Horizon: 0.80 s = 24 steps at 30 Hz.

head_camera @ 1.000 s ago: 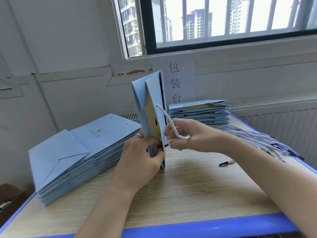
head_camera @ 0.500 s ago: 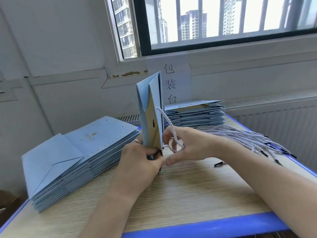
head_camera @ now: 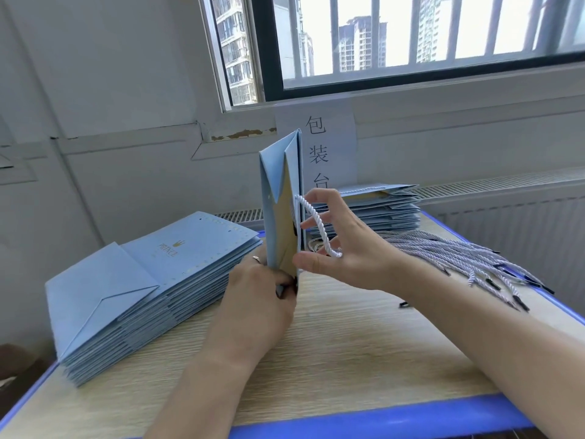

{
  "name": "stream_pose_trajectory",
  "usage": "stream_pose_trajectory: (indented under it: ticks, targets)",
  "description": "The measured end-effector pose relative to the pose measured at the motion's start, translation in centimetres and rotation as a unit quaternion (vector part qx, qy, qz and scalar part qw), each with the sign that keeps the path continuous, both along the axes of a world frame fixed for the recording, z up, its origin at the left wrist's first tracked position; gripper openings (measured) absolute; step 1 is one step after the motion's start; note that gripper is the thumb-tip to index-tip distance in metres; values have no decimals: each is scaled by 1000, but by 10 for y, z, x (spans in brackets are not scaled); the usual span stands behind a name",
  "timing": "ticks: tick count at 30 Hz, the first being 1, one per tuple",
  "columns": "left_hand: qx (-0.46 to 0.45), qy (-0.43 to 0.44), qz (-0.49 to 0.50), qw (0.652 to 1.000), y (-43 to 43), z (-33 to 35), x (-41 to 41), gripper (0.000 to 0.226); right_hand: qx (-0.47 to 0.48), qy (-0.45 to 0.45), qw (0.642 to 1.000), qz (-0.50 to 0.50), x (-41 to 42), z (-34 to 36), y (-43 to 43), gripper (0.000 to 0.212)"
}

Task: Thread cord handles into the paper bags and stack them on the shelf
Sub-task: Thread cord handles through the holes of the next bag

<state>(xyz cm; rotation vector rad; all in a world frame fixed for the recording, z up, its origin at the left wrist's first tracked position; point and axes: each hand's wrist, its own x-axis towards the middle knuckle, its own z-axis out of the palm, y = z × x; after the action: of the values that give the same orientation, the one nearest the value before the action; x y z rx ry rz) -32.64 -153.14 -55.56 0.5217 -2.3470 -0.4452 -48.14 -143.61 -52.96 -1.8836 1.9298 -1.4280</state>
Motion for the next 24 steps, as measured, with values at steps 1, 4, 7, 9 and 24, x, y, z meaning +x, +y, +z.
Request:
stream_pose_trajectory:
  ticks: [1, 4, 7, 9, 24]
  targets:
    - [-10, 6, 8, 1000, 0, 1, -1, 17, -1, 1, 1000, 1, 0, 0, 0, 63]
    - [-25, 23, 7, 999, 3, 5, 0, 12, -13, 14, 1000, 1, -1, -2, -3, 64]
    - [-39, 48, -3, 998, 8, 6, 0, 16, -9, 15, 1000, 1, 0, -6, -5, 68]
    - [-51, 67, -3, 996, 8, 3, -1, 16, -6, 21, 1000, -3, 1, -7, -7, 71]
    - [7, 58, -23, 998, 14, 8, 1, 28, 17, -73, 996, 48, 0, -5, -6, 75]
